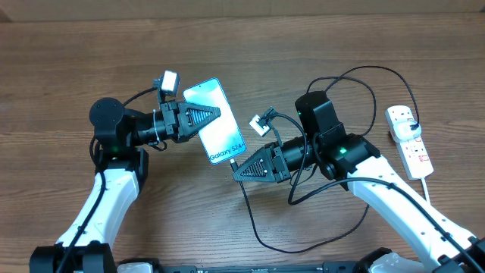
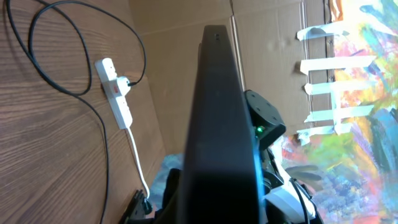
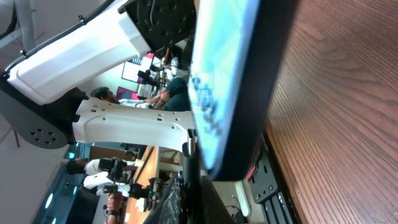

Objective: Plug charger to phone and switch on socket

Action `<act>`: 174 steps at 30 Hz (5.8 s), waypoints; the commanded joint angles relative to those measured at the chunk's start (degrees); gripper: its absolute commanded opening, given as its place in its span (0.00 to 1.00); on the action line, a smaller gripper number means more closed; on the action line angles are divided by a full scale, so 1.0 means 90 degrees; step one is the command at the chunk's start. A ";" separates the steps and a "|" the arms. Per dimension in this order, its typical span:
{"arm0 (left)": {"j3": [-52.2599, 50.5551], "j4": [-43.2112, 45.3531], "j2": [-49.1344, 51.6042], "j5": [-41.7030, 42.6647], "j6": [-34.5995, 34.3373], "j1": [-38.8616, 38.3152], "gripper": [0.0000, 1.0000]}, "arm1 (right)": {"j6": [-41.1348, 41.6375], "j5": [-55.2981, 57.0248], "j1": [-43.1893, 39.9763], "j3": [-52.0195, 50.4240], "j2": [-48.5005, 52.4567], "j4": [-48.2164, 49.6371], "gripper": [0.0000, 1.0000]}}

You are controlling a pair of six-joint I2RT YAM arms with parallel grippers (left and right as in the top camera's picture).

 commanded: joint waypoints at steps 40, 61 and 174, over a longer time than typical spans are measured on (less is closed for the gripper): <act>0.0075 0.0068 0.0005 0.0369 0.0661 -0.0041 0.04 | 0.0049 0.0656 0.0245 0.0177 -0.0182 -0.0155 0.04; 0.0075 0.0068 0.0007 0.0367 0.0821 -0.0041 0.04 | 0.0049 0.0532 0.0245 0.0177 -0.0187 -0.0260 0.04; 0.0075 -0.0933 0.0007 -0.0253 0.2023 -0.0044 0.04 | -0.0170 0.8395 0.2635 0.0126 -0.1151 -0.0231 0.10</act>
